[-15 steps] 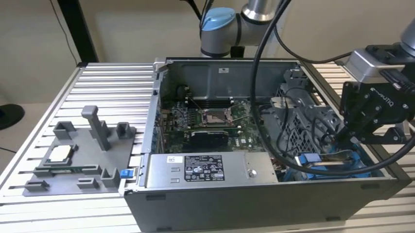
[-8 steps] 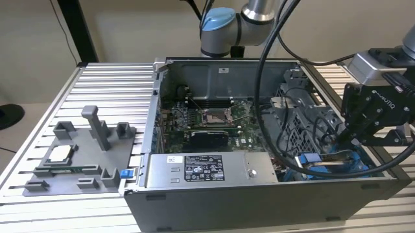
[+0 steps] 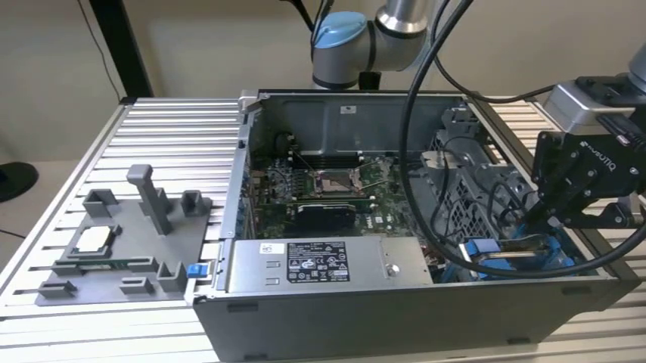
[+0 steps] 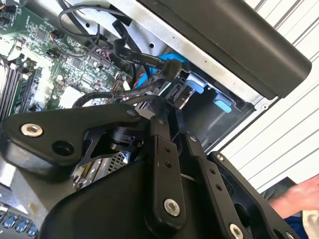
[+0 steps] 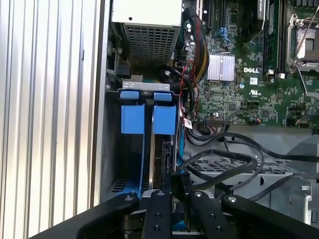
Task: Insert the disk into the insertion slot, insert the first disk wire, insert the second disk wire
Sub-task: 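Insert the first disk wire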
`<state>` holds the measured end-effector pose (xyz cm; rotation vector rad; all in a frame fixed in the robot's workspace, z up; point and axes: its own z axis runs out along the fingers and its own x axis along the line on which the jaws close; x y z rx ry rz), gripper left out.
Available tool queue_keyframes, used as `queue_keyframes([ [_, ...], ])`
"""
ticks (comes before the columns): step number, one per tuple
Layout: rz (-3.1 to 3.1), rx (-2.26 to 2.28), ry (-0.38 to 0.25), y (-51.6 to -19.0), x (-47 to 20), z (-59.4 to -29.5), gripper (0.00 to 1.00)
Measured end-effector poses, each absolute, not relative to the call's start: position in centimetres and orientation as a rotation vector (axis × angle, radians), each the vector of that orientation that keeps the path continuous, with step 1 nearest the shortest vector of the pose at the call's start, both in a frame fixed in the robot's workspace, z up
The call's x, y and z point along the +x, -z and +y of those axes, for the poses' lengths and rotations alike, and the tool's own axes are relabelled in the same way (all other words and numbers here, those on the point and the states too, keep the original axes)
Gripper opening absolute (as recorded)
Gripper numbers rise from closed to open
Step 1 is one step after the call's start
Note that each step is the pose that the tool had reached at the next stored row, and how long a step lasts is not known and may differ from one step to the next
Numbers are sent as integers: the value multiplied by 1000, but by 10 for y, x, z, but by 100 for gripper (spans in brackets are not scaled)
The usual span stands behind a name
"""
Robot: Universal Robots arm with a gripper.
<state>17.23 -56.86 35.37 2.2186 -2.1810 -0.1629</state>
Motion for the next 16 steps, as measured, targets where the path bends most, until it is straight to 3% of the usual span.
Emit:
queue_keyframes([
  [16, -2182, 2220, 167, -348, 174, -569, 0],
])
